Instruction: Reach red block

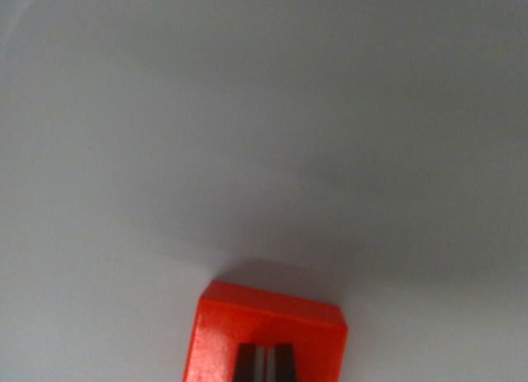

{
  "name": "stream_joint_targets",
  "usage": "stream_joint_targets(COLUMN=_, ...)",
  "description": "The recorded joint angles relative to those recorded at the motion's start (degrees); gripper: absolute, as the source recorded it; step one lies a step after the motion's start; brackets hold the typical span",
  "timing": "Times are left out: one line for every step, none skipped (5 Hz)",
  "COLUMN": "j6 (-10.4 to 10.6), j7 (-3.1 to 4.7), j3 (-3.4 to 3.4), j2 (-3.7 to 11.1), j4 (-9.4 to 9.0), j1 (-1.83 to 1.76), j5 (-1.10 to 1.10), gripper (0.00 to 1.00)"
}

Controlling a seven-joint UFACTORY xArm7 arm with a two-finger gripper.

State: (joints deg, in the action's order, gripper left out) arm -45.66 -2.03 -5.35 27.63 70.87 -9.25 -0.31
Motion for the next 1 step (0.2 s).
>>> stream_joint_targets(j6=0.00, j7=0.00, j3=0.00, j2=0.00, j4=0.00, j1=0.00, j5=0.00, gripper=1.00)
